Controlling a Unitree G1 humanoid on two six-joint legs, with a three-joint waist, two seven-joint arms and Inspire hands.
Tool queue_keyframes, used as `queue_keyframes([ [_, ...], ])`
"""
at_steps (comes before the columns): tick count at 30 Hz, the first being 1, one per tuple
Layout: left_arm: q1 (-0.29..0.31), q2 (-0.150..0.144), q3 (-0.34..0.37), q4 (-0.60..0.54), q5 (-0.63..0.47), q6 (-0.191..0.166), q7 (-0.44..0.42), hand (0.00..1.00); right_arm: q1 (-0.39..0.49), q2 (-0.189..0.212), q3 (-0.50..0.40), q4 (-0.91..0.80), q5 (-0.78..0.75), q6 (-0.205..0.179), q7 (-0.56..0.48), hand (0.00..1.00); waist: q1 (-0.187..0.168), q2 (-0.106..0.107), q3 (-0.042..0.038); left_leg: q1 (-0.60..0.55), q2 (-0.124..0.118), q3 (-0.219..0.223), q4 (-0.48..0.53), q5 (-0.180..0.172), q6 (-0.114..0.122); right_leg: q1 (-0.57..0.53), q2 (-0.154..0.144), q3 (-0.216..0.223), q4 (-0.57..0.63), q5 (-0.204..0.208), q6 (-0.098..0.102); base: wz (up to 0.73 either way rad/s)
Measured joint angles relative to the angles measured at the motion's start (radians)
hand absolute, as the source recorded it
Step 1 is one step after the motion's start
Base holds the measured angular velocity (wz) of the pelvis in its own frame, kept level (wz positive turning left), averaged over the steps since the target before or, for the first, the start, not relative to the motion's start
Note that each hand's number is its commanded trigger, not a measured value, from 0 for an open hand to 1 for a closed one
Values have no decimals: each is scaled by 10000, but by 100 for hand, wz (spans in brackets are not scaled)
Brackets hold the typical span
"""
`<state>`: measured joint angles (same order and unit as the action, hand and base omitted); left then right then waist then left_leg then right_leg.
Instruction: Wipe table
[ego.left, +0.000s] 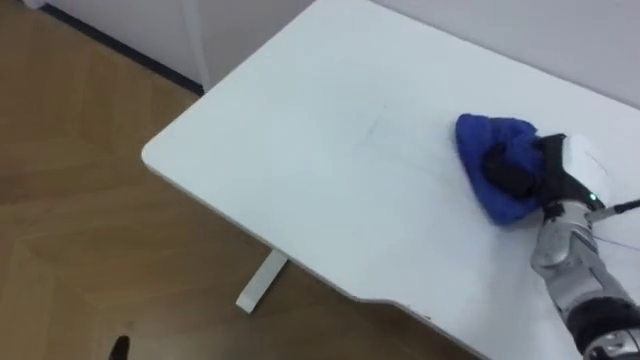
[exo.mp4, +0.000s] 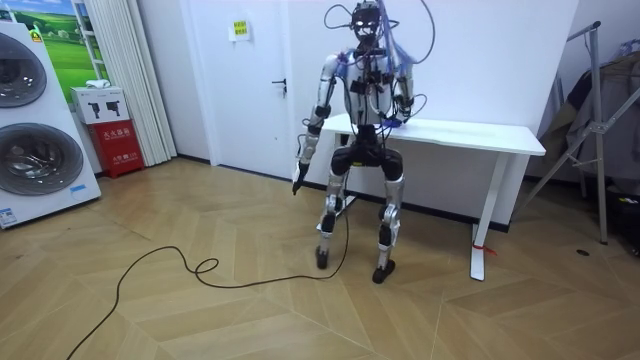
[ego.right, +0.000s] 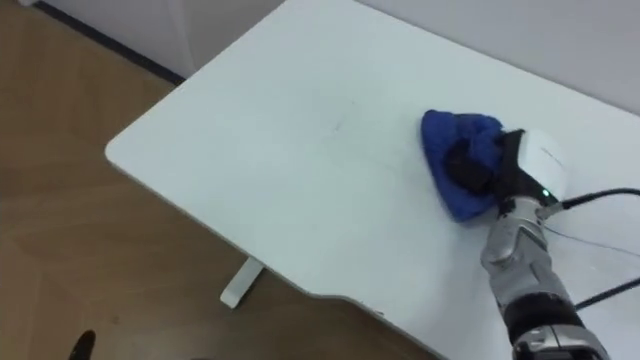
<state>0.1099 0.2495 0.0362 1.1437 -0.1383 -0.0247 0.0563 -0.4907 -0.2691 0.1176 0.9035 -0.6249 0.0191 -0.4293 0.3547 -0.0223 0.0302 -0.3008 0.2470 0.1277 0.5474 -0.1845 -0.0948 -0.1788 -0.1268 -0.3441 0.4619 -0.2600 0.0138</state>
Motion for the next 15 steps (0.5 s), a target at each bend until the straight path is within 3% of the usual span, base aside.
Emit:
queue_keyframes([
  [2,-32,-91,-6,25,-97,184,-9,0,-578,135,855,-177,-56,47,266,100,268,74,35,172,-354,14,-430,-169,63,-200,182,197,-216,165,-66,-56],
  [3,-49,-117,-7,21,-110,255,-14,0,-730,187,1123,-206,-47,36,283,100,392,93,22,249,-357,16,-663,-148,-37,-281,244,290,-305,204,-66,-41],
  [4,-57,-167,-7,7,-112,320,-19,0,-956,248,1594,-319,-49,-9,293,100,639,123,16,426,-369,73,-1087,-120,-288,-383,301,431,-403,260,-59,-29],
  [7,61,-178,-3,-85,-141,491,-8,0,-1126,339,1933,-247,-27,-278,122,100,732,106,4,605,-579,10,-1806,69,-320,-275,277,395,-842,436,46,4],
  [10,337,-171,45,-250,-194,702,29,0,-695,306,1656,-29,113,-872,-437,100,105,86,-4,783,-918,-465,-2242,243,-217,266,84,-115,-1355,546,224,55],
  [13,392,-152,510,-433,-39,683,54,0,369,300,767,36,383,-1603,-1126,100,-650,-79,-55,983,-1310,-928,-2514,341,-96,892,-162,-652,-1773,578,457,63],
  [15,537,-76,1050,-650,-47,564,171,0,1148,265,-420,163,319,-1890,-1467,100,-1178,-337,-177,1225,-1577,-1024,-2813,419,32,1238,-327,-736,-2117,686,656,31],
])
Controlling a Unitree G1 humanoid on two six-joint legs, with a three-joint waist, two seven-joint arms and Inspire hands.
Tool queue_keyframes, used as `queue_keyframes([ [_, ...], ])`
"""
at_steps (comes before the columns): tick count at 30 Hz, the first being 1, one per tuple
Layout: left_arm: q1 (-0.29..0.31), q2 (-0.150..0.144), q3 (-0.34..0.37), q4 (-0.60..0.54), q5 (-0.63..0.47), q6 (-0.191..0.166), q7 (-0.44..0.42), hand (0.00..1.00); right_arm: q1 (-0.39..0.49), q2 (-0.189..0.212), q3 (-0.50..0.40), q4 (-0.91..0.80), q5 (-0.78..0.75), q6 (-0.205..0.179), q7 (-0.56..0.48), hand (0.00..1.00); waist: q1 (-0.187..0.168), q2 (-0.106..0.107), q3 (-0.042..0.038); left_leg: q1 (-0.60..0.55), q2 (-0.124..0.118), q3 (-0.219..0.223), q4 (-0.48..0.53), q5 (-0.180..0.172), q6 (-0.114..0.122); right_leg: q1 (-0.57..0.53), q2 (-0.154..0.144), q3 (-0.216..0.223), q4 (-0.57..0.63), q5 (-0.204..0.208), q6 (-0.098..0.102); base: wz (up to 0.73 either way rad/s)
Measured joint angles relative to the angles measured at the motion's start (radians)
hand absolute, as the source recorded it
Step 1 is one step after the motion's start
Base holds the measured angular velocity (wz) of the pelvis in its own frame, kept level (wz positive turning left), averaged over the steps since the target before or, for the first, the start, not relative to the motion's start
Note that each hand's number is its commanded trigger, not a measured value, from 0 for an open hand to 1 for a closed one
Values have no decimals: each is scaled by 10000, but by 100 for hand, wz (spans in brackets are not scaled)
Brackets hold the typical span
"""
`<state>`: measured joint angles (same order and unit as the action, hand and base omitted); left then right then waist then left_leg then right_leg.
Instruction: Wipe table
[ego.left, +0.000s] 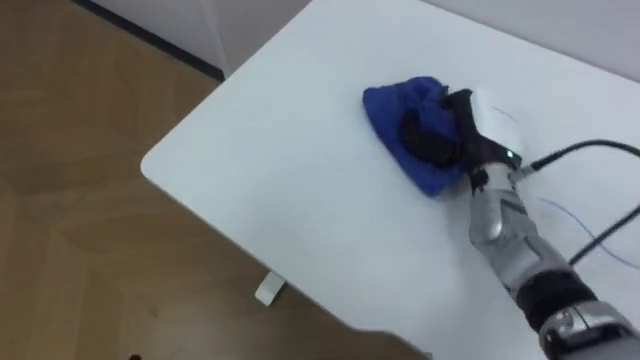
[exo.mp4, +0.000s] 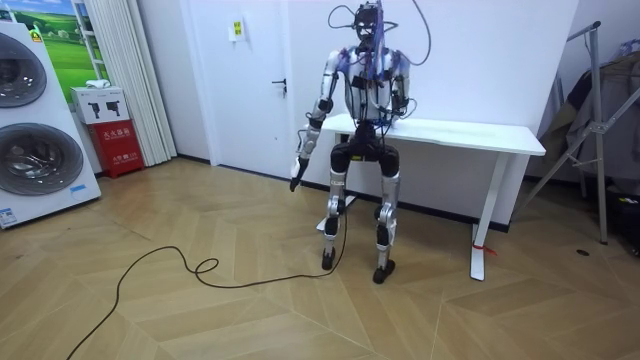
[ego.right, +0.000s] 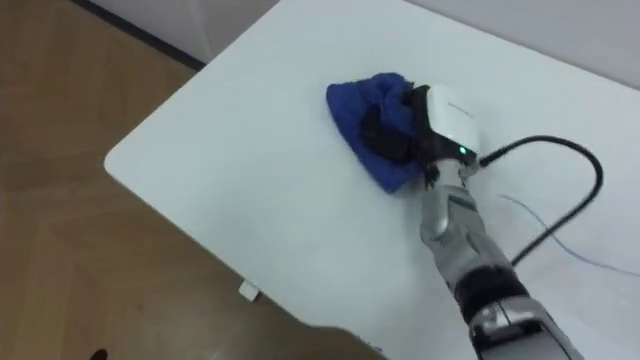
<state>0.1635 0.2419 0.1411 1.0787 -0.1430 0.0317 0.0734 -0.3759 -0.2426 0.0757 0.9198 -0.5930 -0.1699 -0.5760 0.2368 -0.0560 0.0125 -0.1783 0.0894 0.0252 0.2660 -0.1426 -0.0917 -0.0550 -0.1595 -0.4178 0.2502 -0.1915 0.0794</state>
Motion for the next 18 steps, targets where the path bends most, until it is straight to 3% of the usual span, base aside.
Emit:
queue_keyframes([
  [2,38,9,514,-244,19,-111,43,0,602,-218,-876,142,137,-92,-144,100,-276,-190,-129,46,-138,16,-29,10,35,84,-119,7,-127,75,120,0],
  [3,58,9,608,-378,18,-140,56,0,770,-347,-1136,192,172,-106,-163,100,-353,-213,-141,89,-163,30,-35,0,56,128,-144,15,-141,104,149,-6],
  [5,58,18,736,-560,-8,-364,138,0,1268,-814,-1788,443,421,-69,-198,100,-467,-154,-109,382,-186,75,-133,-33,118,299,-164,38,-189,265,171,-17],
  [7,17,8,716,-577,-27,-406,122,0,1561,-912,-2079,485,473,-27,-275,100,-624,-77,-98,472,-189,113,-137,-78,191,439,-145,22,-327,297,188,-12],
  [9,-100,-213,684,-581,-36,-394,109,0,1584,-951,-2186,320,545,166,-405,100,-742,128,-103,463,-169,149,-188,-79,207,351,-137,128,-272,309,170,-18],
  [10,-160,-316,675,-576,-25,-391,110,0,1542,-953,-2141,209,551,258,-442,100,-644,151,-128,492,-168,149,-223,-76,212,315,-134,213,-222,327,150,-36],
  [12,-426,-525,362,-277,-45,-374,43,0,1011,-807,-1824,14,524,953,-533,100,-303,369,-142,516,-129,286,-312,0,228,2,-104,565,-18,386,65,-44],
  [14,-671,-618,239,78,-46,-353,29,0,621,-617,-1269,-341,381,1438,-451,100,-36,447,-105,496,-114,271,-336,33,226,-218,-84,719,99,439,-13,-42],
  [15,-815,-659,89,213,-81,-319,30,0,260,-442,-636,-436,364,1719,-332,100,190,438,-92,489,-119,269,-403,48,230,-382,-74,807,161,475,-60,-40],
  [18,-959,-675,-398,379,-229,-163,6,0,-712,12,633,-504,317,1978,24,100,287,354,-12,382,-126,246,-505,199,222,-558,-68,835,209,482,-73,-4],
])
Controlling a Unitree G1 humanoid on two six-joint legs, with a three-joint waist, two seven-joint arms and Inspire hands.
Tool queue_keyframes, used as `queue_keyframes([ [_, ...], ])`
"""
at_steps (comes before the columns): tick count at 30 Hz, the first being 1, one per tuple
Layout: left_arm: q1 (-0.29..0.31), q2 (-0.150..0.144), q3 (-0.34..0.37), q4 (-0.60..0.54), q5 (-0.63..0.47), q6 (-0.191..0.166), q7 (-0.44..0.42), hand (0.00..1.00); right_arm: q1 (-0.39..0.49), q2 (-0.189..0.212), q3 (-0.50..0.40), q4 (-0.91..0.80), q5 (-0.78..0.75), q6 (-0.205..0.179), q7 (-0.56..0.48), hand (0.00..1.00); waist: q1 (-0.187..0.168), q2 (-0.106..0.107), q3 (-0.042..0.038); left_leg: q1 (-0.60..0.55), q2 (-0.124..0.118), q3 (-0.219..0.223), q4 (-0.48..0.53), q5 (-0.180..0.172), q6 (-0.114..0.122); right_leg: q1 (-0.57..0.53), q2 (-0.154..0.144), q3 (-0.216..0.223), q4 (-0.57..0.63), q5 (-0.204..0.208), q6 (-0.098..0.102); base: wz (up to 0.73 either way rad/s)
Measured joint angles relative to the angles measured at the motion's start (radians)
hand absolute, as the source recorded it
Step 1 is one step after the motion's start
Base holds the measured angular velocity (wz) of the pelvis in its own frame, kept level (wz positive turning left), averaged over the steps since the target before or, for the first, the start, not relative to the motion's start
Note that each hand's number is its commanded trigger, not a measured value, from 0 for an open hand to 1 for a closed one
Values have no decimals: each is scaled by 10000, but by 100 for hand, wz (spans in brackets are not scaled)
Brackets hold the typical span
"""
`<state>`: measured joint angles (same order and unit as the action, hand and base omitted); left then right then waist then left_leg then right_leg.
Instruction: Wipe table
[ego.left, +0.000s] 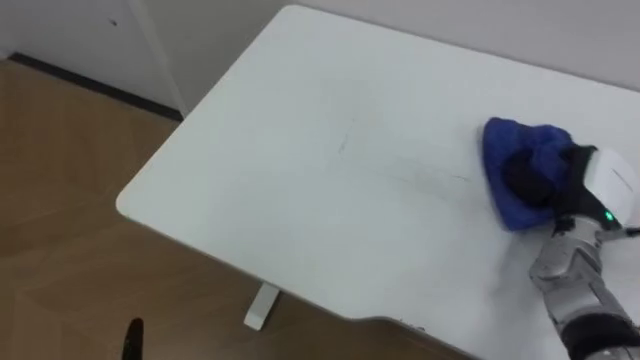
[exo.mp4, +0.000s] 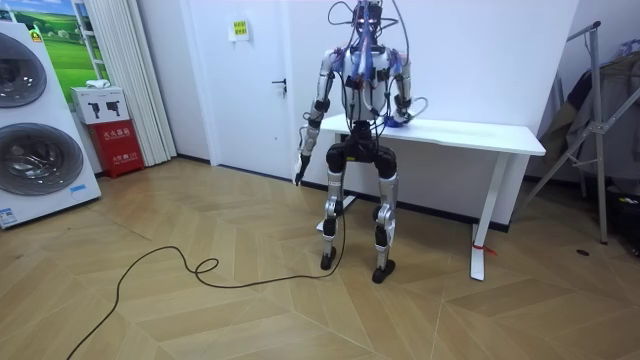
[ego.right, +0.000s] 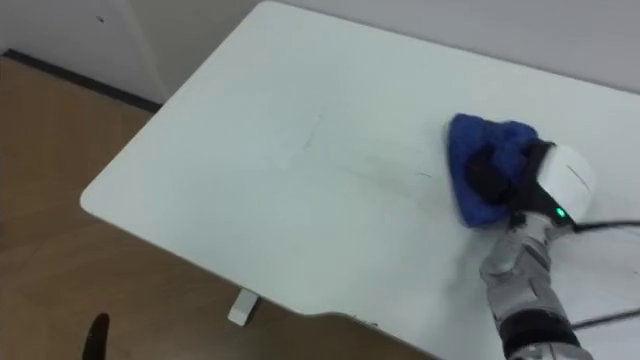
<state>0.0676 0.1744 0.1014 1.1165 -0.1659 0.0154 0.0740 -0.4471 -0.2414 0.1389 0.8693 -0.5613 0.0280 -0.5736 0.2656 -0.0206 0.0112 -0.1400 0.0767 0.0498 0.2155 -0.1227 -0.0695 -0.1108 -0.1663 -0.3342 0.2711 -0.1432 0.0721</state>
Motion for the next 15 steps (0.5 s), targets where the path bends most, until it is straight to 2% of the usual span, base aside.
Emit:
queue_keyframes([
  [2,-182,-35,-180,-21,14,88,-36,0,-685,233,673,11,53,-68,174,100,412,-206,117,-99,-16,-81,-146,95,-15,-134,33,15,-90,18,-5,12],
  [4,-94,6,-306,-27,7,88,-33,0,-936,366,851,109,92,-105,179,100,706,-265,110,-133,-28,-199,-164,89,-8,-44,82,-31,-318,84,20,25],
  [6,55,43,-298,-26,-28,102,-26,0,-915,412,848,297,30,-340,120,100,705,-239,125,-138,-66,-416,-146,81,2,114,57,-335,-355,101,40,34],
  [8,443,105,-258,-239,-307,148,61,0,-293,418,777,672,216,-838,-330,100,661,-236,125,-109,-82,-464,-143,78,9,299,57,-531,-447,101,40,25],
  [9,536,114,-248,-258,-365,152,84,0,-103,414,770,661,256,-1018,-531,100,579,-212,129,-88,-99,-464,-134,77,10,391,53,-584,-522,101,40,30],
  [11,761,142,113,-274,-269,187,167,0,589,398,532,665,210,-1715,-1152,100,26,-148,104,17,-158,-434,-113,72,18,756,31,-844,-740,89,59,34],
  [13,872,259,209,-273,-281,178,419,0,1180,337,69,706,116,-2093,-1517,100,-378,-155,90,158,-193,-273,-132,64,32,992,8,-885,-884,60,112,14],
  [14,955,318,409,-274,-265,133,520,0,1685,230,-454,708,107,-2336,-1765,100,-644,-170,50,244,-204,-229,-164,28,86,1066,-4,-883,-887,26,164,5],
  [15,1003,360,481,-273,-257,103,553,0,1932,153,-698,714,129,-2383,-1883,100,-773,-188,25,268,-212,-212,-169,21,92,1094,-12,-875,-890,15,183,-4],
])
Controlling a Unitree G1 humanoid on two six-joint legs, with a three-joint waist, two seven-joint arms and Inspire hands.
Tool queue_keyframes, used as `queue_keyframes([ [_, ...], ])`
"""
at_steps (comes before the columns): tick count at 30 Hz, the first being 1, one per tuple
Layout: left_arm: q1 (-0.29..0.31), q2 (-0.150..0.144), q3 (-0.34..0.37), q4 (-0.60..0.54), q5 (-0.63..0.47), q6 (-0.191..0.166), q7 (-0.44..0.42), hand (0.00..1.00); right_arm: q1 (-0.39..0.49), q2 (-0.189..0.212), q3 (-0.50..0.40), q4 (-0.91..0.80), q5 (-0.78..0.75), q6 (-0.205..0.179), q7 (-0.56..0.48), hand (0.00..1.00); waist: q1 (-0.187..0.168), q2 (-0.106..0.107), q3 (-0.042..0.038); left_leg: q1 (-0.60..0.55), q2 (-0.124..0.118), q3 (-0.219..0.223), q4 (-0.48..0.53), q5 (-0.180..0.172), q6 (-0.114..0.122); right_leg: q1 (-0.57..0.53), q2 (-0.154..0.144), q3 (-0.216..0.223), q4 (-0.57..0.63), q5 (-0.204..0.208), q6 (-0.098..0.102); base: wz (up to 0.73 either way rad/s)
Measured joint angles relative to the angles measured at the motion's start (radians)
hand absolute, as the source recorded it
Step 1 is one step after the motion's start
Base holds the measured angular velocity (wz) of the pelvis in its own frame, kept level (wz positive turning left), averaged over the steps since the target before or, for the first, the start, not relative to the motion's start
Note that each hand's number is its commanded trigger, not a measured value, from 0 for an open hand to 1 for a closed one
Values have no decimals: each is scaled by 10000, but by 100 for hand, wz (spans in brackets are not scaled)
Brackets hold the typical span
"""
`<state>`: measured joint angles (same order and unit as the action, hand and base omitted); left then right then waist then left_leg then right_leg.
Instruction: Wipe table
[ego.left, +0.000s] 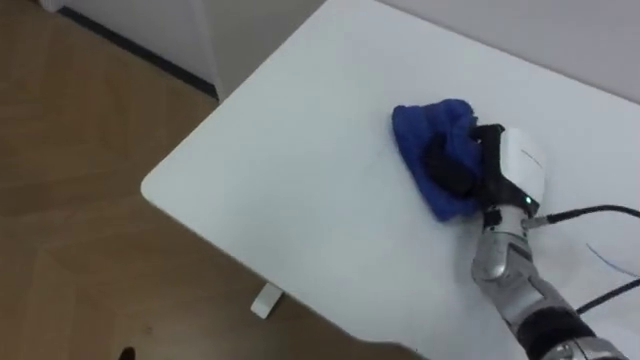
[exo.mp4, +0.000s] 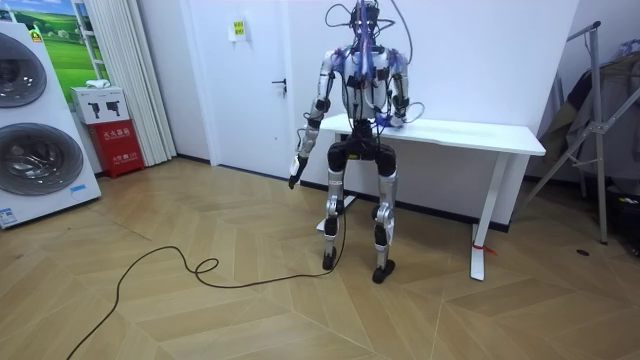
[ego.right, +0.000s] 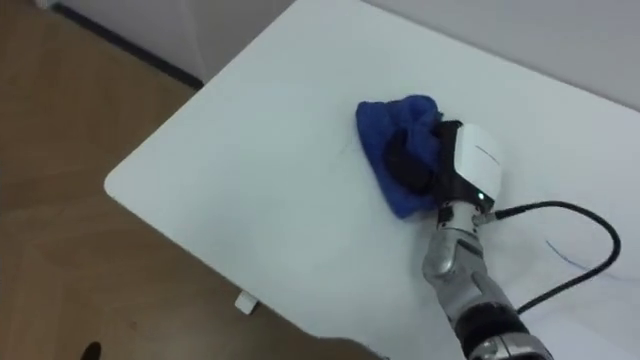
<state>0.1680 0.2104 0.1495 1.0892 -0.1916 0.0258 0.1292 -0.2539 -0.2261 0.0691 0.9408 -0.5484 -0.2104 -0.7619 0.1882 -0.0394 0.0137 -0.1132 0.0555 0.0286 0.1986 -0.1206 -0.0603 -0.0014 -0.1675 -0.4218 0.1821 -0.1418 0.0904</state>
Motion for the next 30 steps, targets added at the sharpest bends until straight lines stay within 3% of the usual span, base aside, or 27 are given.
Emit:
queue_keyframes([
  [3,78,61,834,-93,118,-116,110,0,1590,-400,-1764,29,368,-203,-466,100,-610,-23,-273,141,11,200,-22,-102,27,94,3,152,-80,-8,71,-16],
  [6,122,43,966,-380,113,-139,182,0,2672,-822,-2641,216,1182,-209,-646,100,-1068,25,-341,477,15,281,-39,-138,33,359,4,268,-93,4,85,-11],
  [8,119,43,963,-403,146,-202,177,0,3091,-963,-2945,331,1637,-206,-645,100,-1134,24,-342,562,54,385,-30,-161,13,383,23,402,-75,32,61,-16],
  [13,-24,-8,574,-400,291,-249,158,0,3244,-1088,-2966,293,2318,46,-579,100,-1243,28,-339,548,113,569,4,-198,7,297,67,625,-58,188,21,-16],
  [18,-145,-94,-12,-177,272,-238,133,0,1931,-828,-2657,121,2278,1153,-568,100,-684,114,-295,451,349,1014,75,-227,-36,-112,274,1036,83,411,-167,-44],
  [19,-206,-147,-139,-18,276,-223,120,0,1411,-747,-2239,-169,2257,1513,-384,100,-384,172,-259,348,383,1014,85,-240,-47,-387,364,1202,96,530,-272,-73],
  [20,-288,-230,-152,57,291,-170,115,0,741,-625,-1718,-222,2019,1604,-161,100,-297,277,-157,246,381,822,113,-238,-46,-539,452,1194,77,654,-354,-58],
  [21,-323,-273,-167,58,307,-142,111,0,461,-536,-1497,-293,1807,1633,-22,100,-256,320,-119,193,378,723,149,-237,-47,-581,485,1189,67,666,-370,-30],
  [22,-417,-369,-173,101,305,-81,106,0,-56,-386,-961,-564,1362,1871,277,100,3,354,-104,163,354,571,132,-231,-57,-697,522,1178,99,687,-410,-24],
  [23,-431,-408,-330,99,269,-16,101,0,-783,-199,-402,-646,940,2062,593,100,140,485,-26,120,348,461,125,-214,-75,-785,567,1180,115,681,-453,-9],
  [24,-434,-407,-552,105,262,6,74,0,-1446,-49,136,-661,452,2106,911,100,171,490,41,-6,347,321,80,-124,-102,-903,598,1170,135,630,-481,0],
  [27,-455,-308,-708,103,266,100,53,0,-2694,-43,1277,-674,-84,2335,1523,100,917,401,30,-132,362,162,-125,135,-146,-1275,606,1094,389,502,-601,13],
  [30,-197,-298,-564,84,293,254,55,0,-2949,-55,1454,-653,-722,2269,1851,100,1235,143,20,-155,339,-223,-94,140,-155,-1052,573,589,324,401,-526,46],
])
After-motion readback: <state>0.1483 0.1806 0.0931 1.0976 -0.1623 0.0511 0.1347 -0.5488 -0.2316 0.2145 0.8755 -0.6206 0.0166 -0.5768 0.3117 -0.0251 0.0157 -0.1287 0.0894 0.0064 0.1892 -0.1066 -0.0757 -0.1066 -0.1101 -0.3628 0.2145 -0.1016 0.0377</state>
